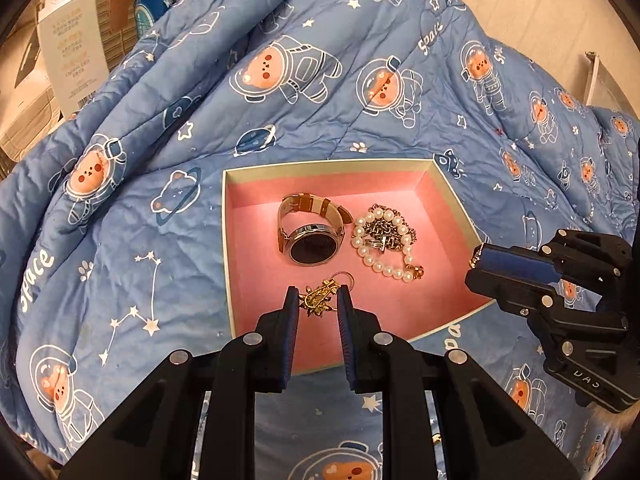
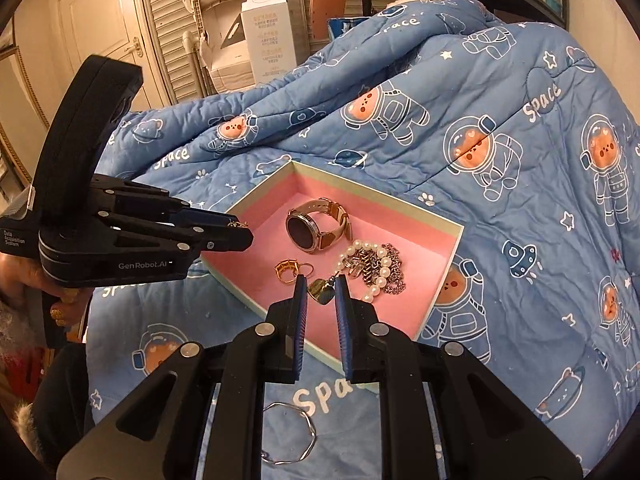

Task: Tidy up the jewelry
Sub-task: 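Carry the heart and star charms into the box with both tools, then open both tools to drop the heart and star charms in the box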

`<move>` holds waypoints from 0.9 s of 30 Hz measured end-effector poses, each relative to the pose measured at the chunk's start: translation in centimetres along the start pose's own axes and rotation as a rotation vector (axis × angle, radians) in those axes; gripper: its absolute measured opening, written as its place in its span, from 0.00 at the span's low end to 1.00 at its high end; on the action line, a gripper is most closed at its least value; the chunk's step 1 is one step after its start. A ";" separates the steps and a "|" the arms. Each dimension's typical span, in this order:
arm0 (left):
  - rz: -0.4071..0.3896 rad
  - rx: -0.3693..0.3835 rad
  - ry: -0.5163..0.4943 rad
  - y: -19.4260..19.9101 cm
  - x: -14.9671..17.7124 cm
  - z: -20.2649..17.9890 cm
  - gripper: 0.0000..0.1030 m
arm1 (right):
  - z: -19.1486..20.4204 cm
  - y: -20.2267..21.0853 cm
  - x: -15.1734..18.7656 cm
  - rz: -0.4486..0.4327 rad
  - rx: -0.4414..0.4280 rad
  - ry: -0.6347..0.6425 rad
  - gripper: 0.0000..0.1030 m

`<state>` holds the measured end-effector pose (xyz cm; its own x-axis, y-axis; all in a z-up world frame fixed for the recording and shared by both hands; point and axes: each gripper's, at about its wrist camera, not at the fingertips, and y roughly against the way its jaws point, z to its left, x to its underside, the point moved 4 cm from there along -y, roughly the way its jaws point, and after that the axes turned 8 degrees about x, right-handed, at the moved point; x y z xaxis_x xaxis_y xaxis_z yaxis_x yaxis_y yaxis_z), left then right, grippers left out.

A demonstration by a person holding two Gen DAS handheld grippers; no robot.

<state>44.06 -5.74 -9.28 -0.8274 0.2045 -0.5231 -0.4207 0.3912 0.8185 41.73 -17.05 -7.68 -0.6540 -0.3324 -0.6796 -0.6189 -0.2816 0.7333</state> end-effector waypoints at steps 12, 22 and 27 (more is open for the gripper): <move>0.111 -0.056 -0.036 -3.6 -0.7 0.4 0.18 | -1.0 -4.3 -0.8 0.082 0.031 0.014 0.14; 0.148 -0.078 -0.060 -4.7 -0.7 0.8 0.18 | -1.1 -7.4 -1.5 0.160 0.073 0.108 0.14; 0.149 -0.075 -0.053 -4.9 -0.5 1.0 0.18 | -1.4 -8.5 -1.5 0.190 0.082 0.110 0.14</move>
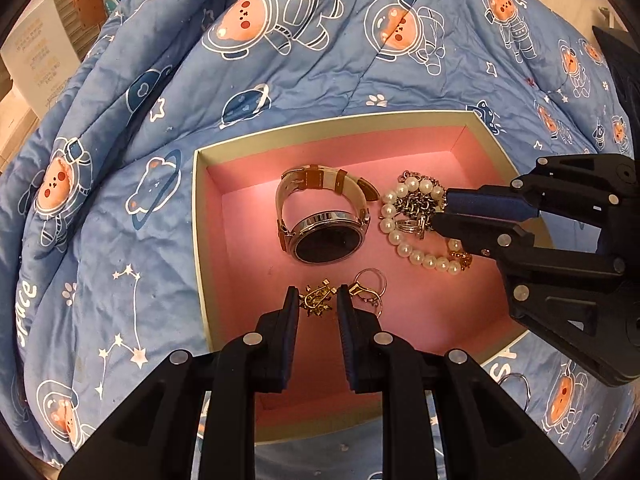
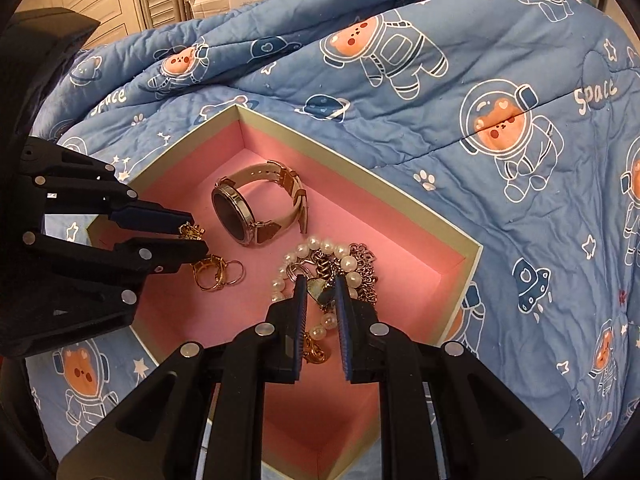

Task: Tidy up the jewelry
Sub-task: 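Open both tools to drop the heart and star charms in the box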

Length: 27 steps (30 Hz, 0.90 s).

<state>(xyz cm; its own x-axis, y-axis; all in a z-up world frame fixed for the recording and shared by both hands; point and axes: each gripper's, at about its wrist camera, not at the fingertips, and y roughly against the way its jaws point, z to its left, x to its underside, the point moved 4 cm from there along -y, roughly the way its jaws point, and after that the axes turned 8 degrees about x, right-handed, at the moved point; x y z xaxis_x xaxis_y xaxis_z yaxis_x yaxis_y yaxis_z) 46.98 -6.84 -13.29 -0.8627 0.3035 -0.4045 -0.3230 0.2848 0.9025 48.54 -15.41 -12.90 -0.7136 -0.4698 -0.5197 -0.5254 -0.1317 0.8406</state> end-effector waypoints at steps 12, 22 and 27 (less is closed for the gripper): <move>-0.011 0.005 -0.009 0.0 0.0 -0.1 0.19 | 0.3 -0.9 0.3 0.014 0.018 0.029 0.14; -0.066 -0.004 -0.024 1.6 -0.3 -0.4 0.38 | 0.7 -0.7 0.4 0.006 0.010 0.055 0.17; -0.104 -0.018 -0.031 3.0 0.0 -0.6 0.48 | 0.6 0.2 0.4 -0.035 0.030 0.065 0.42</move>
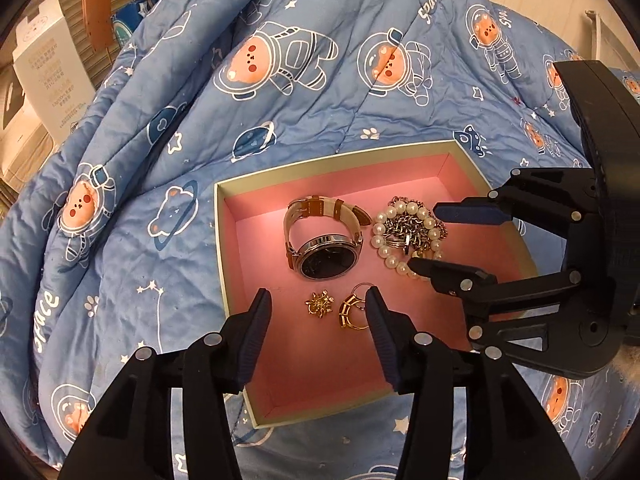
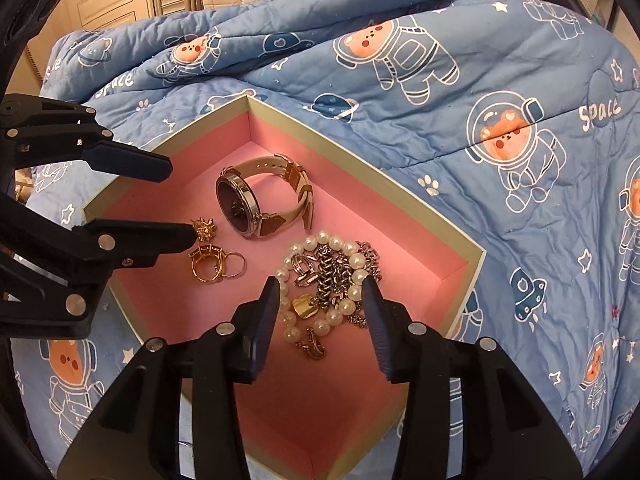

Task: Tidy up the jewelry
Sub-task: 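Open both tools to drop the heart and star charms in the box, then withdraw both tools from the box toward the silver bangle and gold cube charm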

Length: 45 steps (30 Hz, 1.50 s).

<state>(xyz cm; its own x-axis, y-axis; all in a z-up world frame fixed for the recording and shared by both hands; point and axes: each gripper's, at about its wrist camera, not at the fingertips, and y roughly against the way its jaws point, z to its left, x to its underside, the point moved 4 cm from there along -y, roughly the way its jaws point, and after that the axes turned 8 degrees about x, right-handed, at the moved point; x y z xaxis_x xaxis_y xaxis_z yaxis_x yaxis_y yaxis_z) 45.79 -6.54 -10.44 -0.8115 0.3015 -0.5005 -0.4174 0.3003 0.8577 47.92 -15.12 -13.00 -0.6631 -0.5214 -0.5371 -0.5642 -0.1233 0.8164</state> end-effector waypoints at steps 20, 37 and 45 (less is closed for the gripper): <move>-0.264 0.032 0.111 7.1 13.8 -3.4 0.88 | 0.9 8.9 10.0 -0.159 -0.016 -0.213 0.64; -0.277 0.053 0.226 6.8 20.8 -6.6 0.87 | 5.2 7.2 15.0 -0.084 -0.027 -0.254 0.64; -0.269 0.054 0.201 6.3 20.4 -7.7 0.80 | 5.4 6.5 14.2 -0.091 -0.036 -0.245 0.48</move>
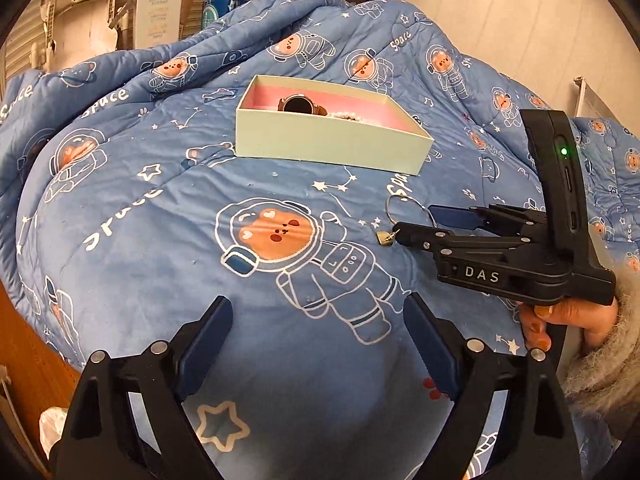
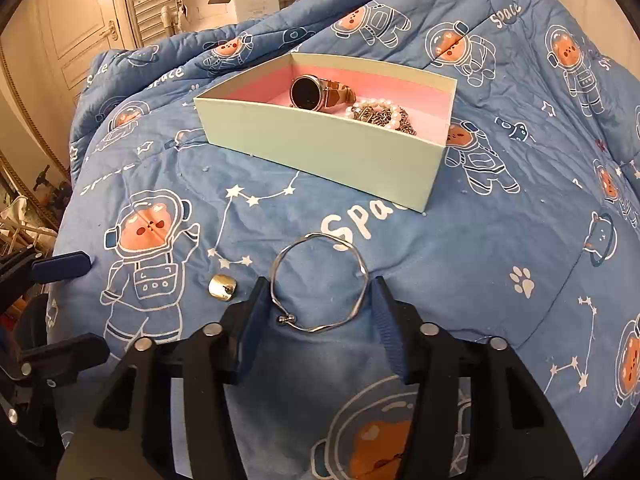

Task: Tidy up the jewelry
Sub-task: 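Withdraw both tools from the box toward the silver bangle and gold cube charm, then grasp the cube charm with the left tool while the right grasps the silver bangle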

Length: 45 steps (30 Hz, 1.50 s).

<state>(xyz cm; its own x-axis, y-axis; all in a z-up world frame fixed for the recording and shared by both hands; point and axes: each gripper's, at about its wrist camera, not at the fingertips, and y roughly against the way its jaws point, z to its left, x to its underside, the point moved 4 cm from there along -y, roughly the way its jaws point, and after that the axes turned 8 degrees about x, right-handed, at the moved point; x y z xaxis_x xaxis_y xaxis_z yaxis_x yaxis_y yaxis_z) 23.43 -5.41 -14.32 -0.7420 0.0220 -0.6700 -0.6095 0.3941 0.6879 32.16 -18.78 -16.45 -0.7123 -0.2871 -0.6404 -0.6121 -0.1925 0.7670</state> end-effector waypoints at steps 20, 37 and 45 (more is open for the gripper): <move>0.112 0.060 -0.077 -6.5 -3.7 -3.2 0.20 | -3.1 4.0 3.6 -0.018 0.002 -0.127 0.48; 0.084 0.073 -0.065 -5.8 -3.7 -3.2 0.13 | -2.7 4.4 4.2 -0.014 0.009 -0.132 0.48; 0.064 0.109 -0.008 -2.8 -1.7 -2.5 0.13 | -1.8 5.1 4.6 -0.017 -0.028 -0.120 0.48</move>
<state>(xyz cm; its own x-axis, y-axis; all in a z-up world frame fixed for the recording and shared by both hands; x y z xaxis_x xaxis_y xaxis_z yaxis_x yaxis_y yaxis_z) 25.76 -8.83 -14.42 -0.7758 0.0574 -0.6284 -0.5267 0.4896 0.6949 26.33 -22.75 -15.41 -0.7387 -0.1693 -0.6524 -0.6162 -0.2227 0.7555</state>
